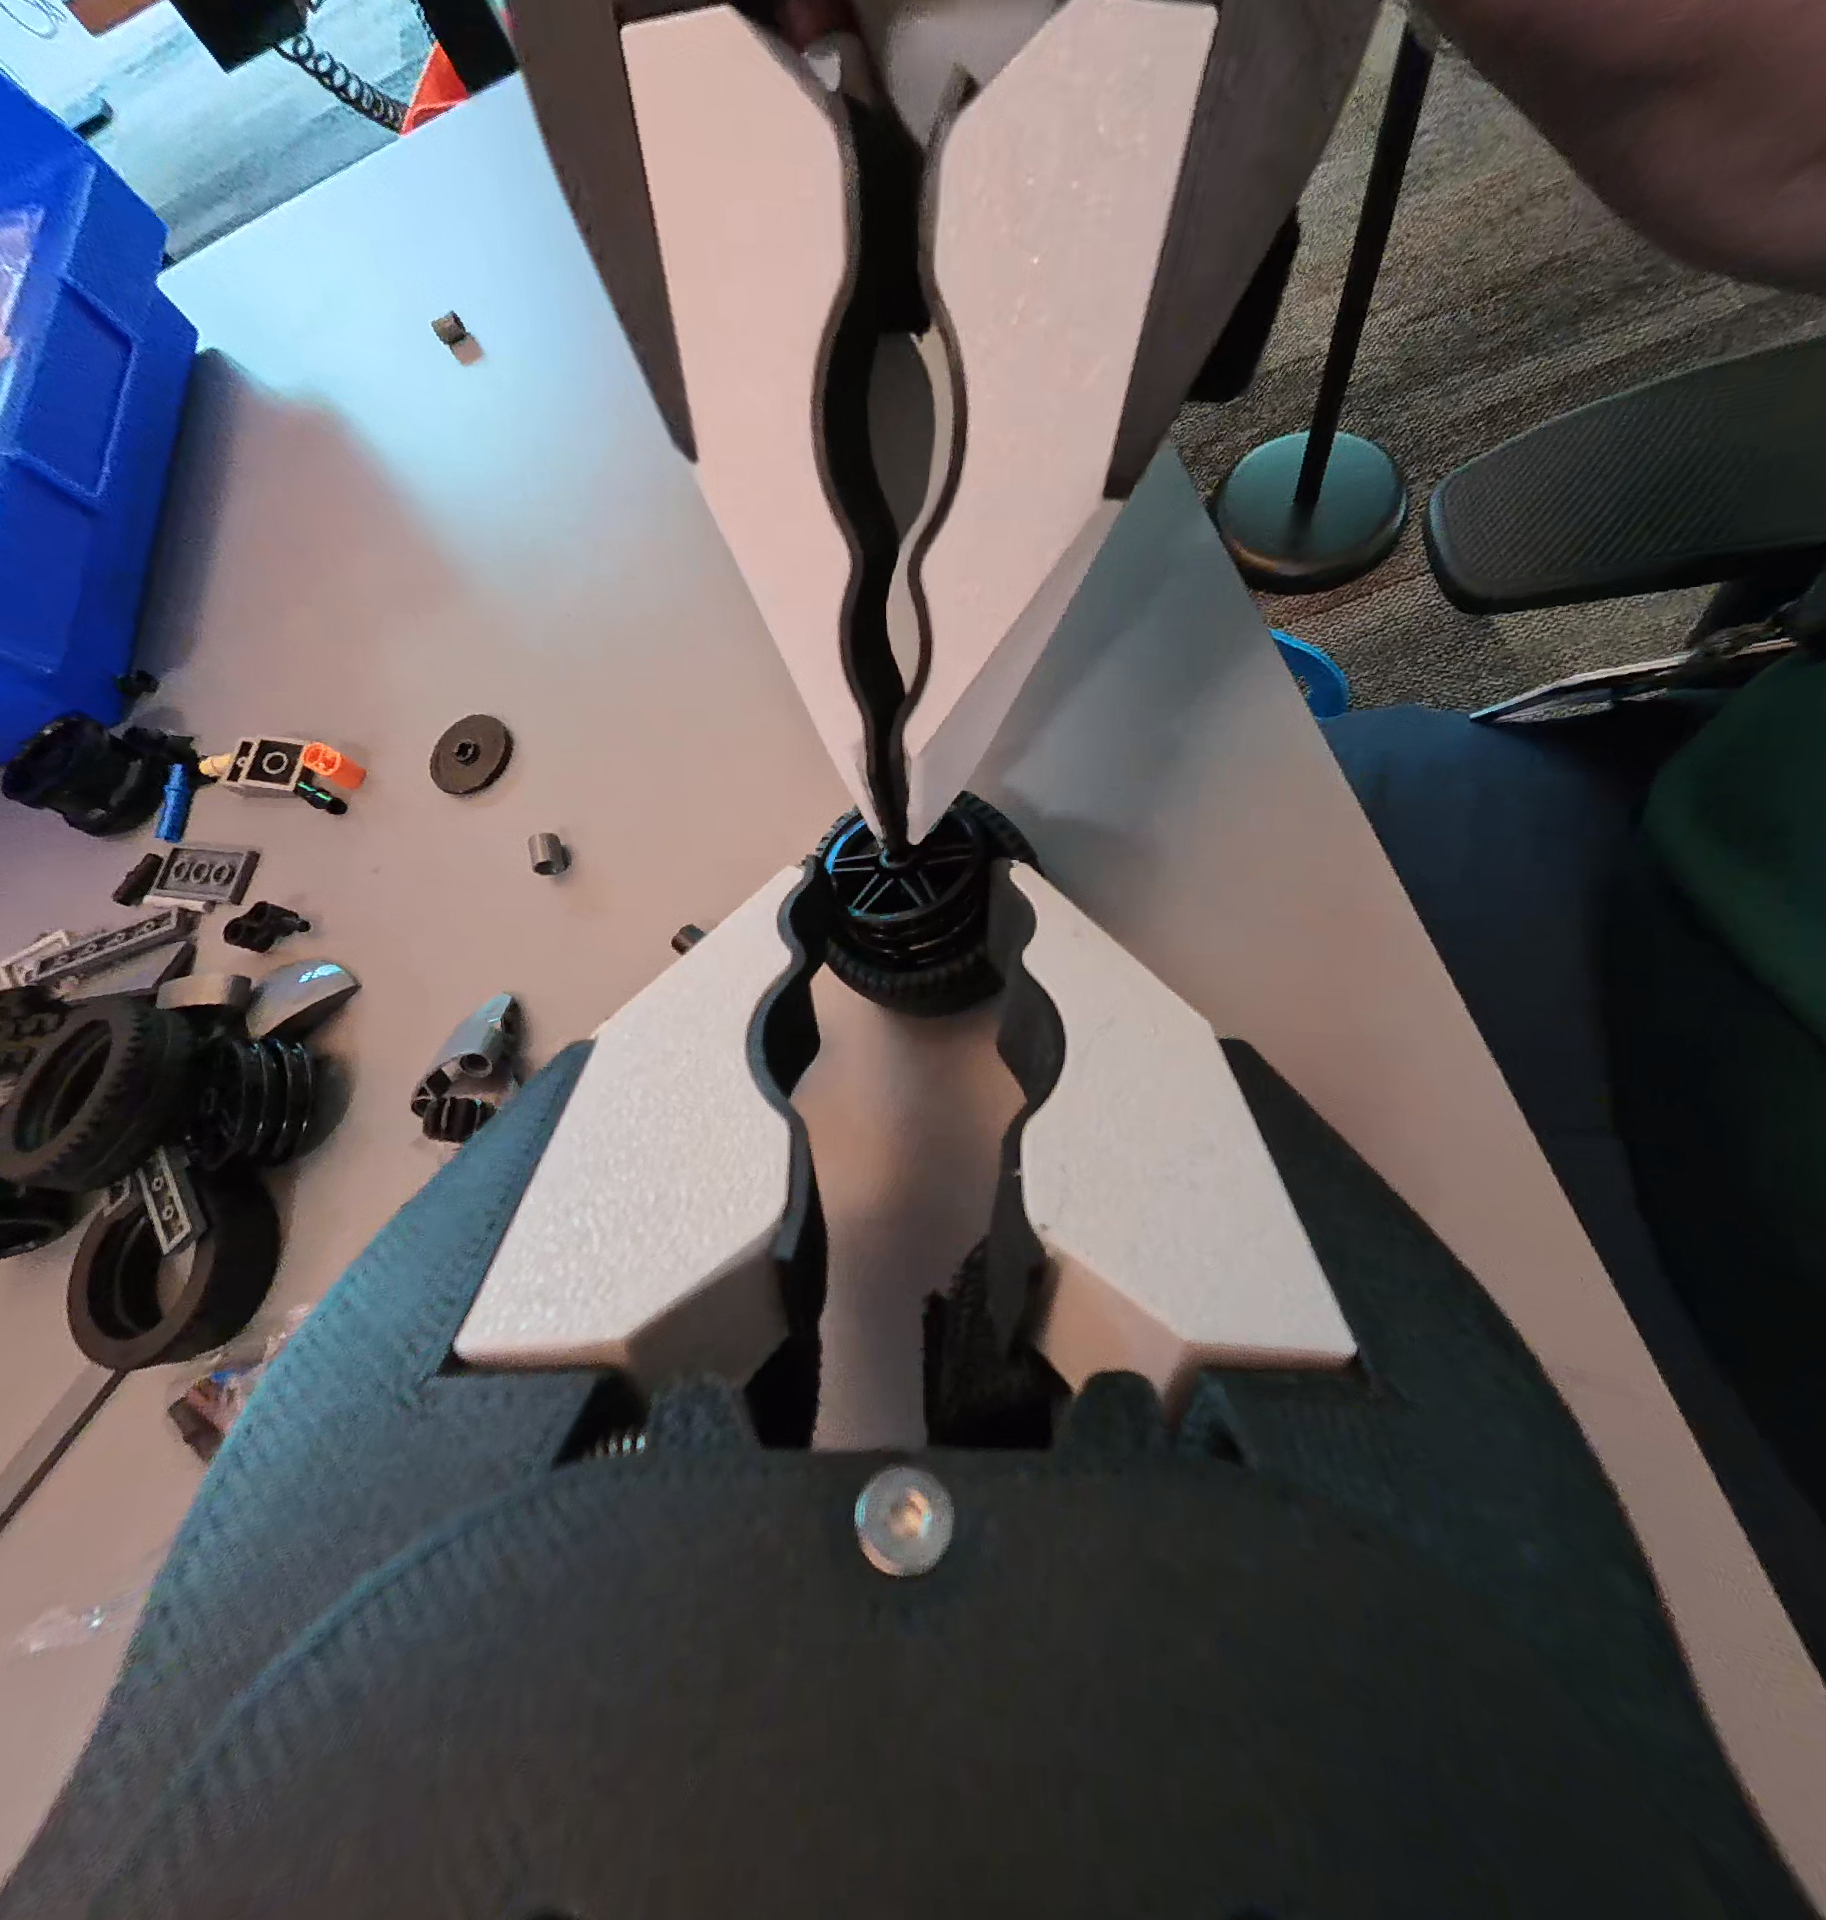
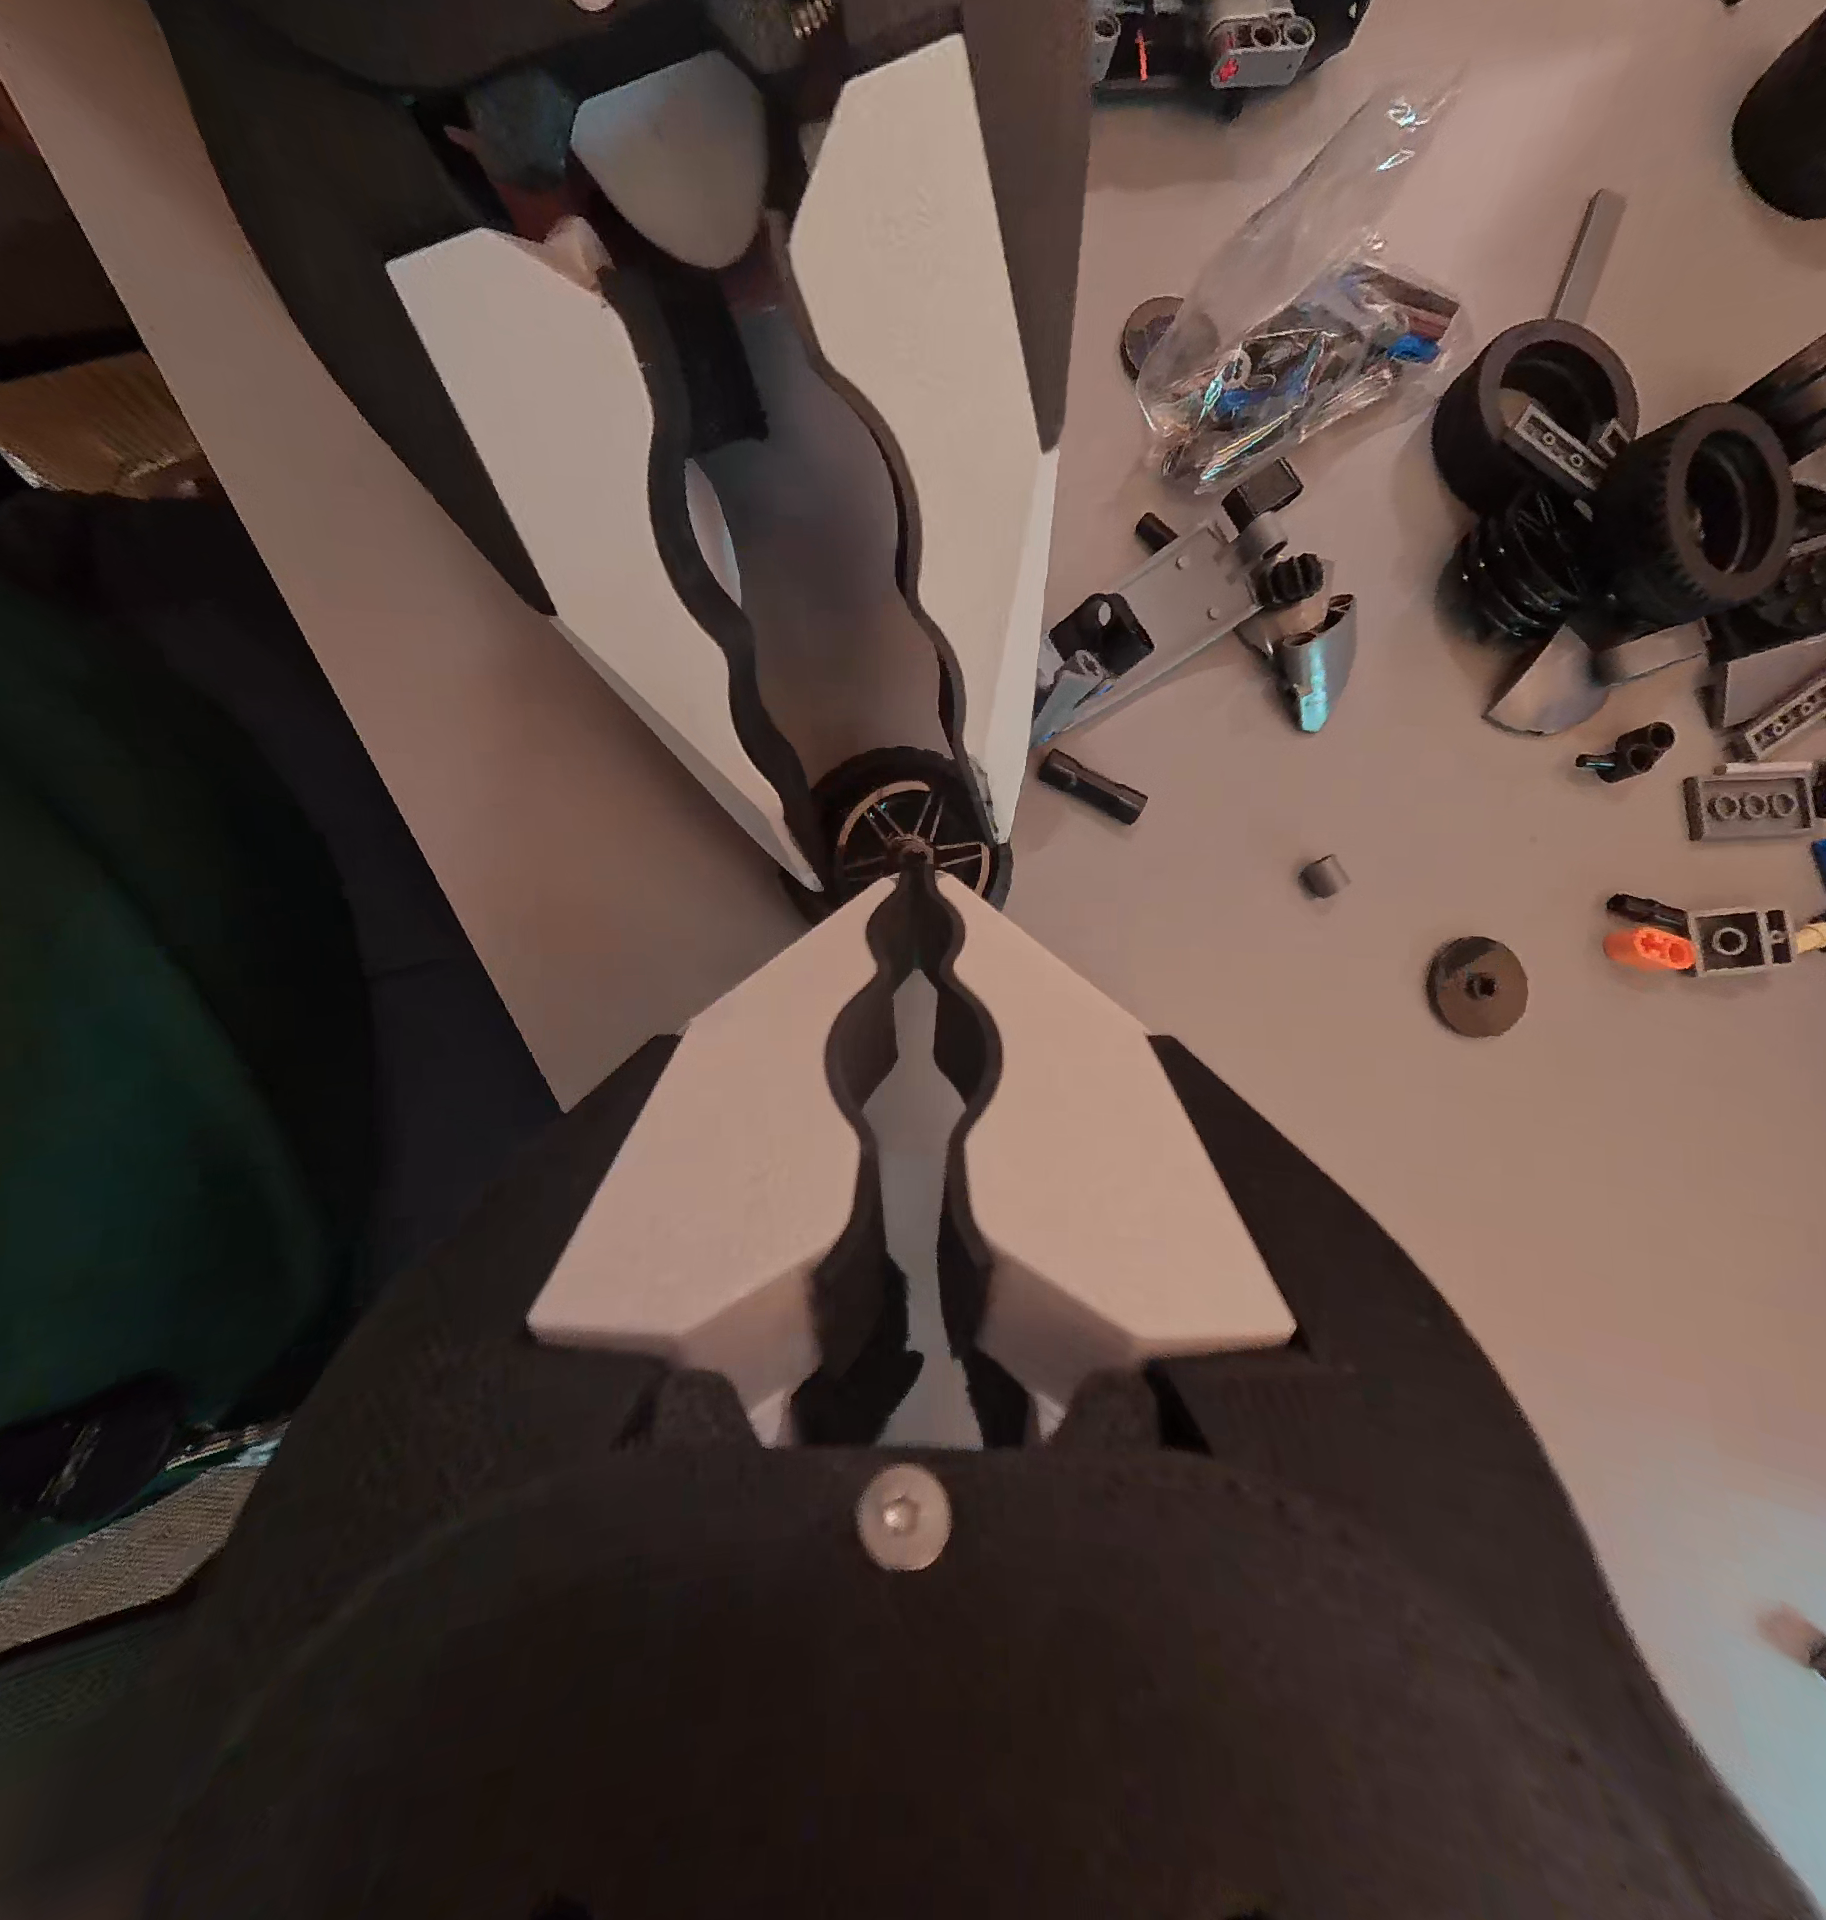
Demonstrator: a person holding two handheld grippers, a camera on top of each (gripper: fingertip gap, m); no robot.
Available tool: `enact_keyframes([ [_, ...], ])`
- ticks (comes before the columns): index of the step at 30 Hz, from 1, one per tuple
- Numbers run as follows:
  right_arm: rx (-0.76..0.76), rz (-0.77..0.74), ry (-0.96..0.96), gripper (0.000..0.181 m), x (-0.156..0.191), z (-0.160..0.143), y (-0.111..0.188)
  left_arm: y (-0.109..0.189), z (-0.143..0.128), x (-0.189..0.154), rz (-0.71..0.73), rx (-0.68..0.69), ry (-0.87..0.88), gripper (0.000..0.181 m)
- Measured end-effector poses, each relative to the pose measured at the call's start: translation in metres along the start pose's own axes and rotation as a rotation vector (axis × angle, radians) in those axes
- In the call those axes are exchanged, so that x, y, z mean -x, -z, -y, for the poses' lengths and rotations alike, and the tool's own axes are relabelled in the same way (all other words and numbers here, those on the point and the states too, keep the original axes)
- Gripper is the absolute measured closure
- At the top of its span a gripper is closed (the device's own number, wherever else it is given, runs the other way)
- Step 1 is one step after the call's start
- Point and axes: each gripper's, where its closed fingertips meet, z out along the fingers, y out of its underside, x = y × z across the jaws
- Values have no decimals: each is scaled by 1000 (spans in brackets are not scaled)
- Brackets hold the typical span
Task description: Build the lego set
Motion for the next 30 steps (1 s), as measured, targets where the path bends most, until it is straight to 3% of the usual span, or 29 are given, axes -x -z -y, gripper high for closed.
enact_keyframes([
  [12, 179, -43, 97, 181, 2, 0, -5, -1, -4, -2, 9, -14, -6, 152],
  [21, -40, 5, -36, 181, -2, 10, 10, 2, 3, 0, 3, -16, -44, 152],
  [30, -15, 55, -47, 181, 0, 1, -1, 10, 0, 1, -54, -7, -11, 154],
])
